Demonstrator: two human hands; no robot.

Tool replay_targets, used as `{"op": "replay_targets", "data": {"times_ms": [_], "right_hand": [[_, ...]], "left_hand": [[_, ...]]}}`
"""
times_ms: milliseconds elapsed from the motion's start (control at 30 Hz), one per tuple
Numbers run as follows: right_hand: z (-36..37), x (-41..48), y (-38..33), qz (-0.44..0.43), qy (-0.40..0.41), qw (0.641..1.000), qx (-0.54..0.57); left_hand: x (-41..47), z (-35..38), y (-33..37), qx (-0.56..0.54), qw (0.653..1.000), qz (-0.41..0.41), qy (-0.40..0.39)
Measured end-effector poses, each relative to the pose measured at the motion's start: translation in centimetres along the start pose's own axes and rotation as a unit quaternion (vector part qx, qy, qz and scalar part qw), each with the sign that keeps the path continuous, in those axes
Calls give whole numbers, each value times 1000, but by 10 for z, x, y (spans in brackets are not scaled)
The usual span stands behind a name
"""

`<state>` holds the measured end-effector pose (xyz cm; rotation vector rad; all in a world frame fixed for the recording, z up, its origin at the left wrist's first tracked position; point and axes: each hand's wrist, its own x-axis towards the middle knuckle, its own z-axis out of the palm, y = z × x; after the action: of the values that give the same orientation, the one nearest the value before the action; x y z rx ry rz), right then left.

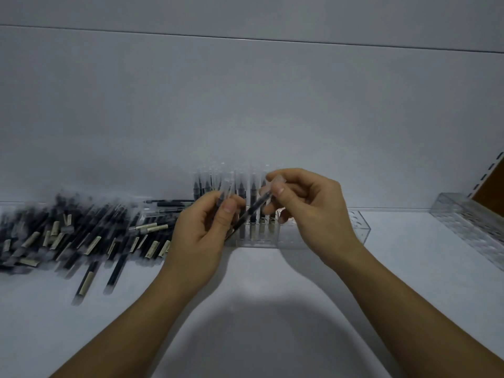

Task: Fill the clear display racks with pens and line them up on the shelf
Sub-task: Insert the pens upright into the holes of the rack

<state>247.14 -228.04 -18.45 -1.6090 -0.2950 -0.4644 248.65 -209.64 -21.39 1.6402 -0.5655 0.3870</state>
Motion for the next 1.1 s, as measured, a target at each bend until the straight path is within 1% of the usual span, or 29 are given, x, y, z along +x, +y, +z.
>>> {"op": "replay_targets", "data": {"times_ms": [67,167,300,433,567,800,1000,1100], "right_hand": [[-7,4,-2,2,23,1000,17],[-18,10,-4,9,64,997,42],[-30,15,-6,-6,114,993,22],[-37,17,-11,-9,134,991,26],[-38,17,-9,-14,134,991,18],[-31,16,-4,-57,125,990,-16],[-21,13,-3,-78,109,989,-58],[-14,13,-1,-90,95,986,-101]], "left_hand": [[2,-2,-2,26,1000,15,7],[1,-3,1,28,999,14,10],[1,-1,1,16,1000,-6,-11],[0,-3,-1,9,999,-33,-23],[0,-4,-8,39,999,-10,-31],[2,-4,-6,-8,1000,-16,8],[3,-6,-6,-21,1000,-18,11],[4,-7,-7,-6,1000,-19,10]]}}
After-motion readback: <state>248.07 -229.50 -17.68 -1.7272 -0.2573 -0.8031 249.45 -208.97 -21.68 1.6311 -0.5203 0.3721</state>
